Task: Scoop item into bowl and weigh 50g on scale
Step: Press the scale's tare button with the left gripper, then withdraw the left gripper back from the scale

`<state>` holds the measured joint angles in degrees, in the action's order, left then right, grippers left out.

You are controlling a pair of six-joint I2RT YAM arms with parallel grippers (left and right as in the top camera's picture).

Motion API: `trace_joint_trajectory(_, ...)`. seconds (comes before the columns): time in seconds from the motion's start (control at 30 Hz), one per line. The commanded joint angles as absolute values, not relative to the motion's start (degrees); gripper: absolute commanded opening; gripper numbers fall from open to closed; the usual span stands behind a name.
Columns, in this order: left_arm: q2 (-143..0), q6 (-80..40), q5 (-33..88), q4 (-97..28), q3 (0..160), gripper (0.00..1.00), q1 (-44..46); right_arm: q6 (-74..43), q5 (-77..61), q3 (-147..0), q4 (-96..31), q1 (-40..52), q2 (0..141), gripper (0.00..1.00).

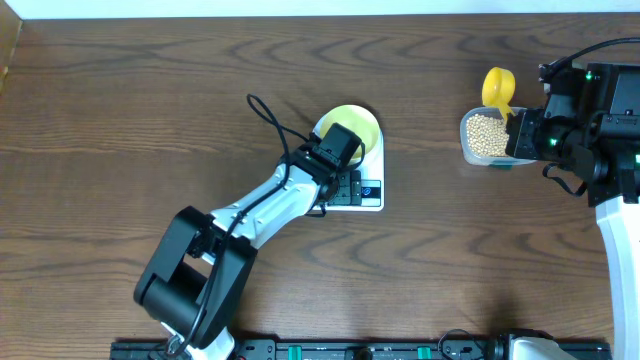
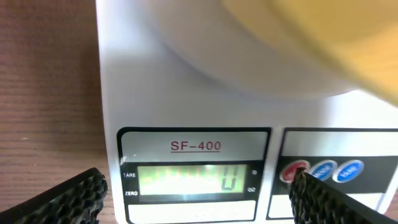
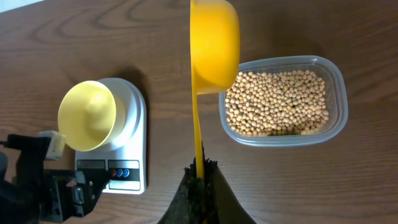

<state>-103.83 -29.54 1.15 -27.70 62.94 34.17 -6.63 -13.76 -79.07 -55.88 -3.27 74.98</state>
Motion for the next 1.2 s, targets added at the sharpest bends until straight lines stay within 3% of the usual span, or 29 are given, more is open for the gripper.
trace_joint_trajectory(0.0,-100.9,-28.5,0.8,-28.0,64.1,0.96,34.2,-5.5,-13.6,-79.7,-56.0,-3.3,74.7,0.01)
trace_joint_trajectory(0.47,-98.3,-28.6,2.5,-30.6,64.1,0.96,33.2,-5.5,-13.6,-79.7,-56.0,-3.3,74.7,0.01)
trace_joint_trajectory(0.6,-94.4,-26.8,13.2,-32.6,64.1,0.97,27.9,-5.5,-13.6,-79.7,-55.9,-3.3,74.7,0.01)
trace_joint_trajectory(0.73,-89.3,-16.8,31.8,-33.3,64.1,0.97,19.1,-5.5,-13.6,-79.7,-55.9,-3.3,74.7,0.01)
trace_joint_trajectory(0.8,-86.7,-12.2,35.4,-35.4,64.1,0.96,14.7,-5.5,-13.7,-79.7,-55.9,-3.3,74.7,0.01)
trace_joint_trajectory(1.03,-84.0,-8.4,31.6,-38.9,64.1,0.96,8.1,-5.2,-13.6,-79.7,-56.0,-3.3,74.7,0.01)
trace_joint_trajectory(1.17,-84.0,-8.4,13.9,-39.6,64.0,0.97,5.7,-2.6,-13.6,-79.7,-54.8,-3.3,74.7,0.01)
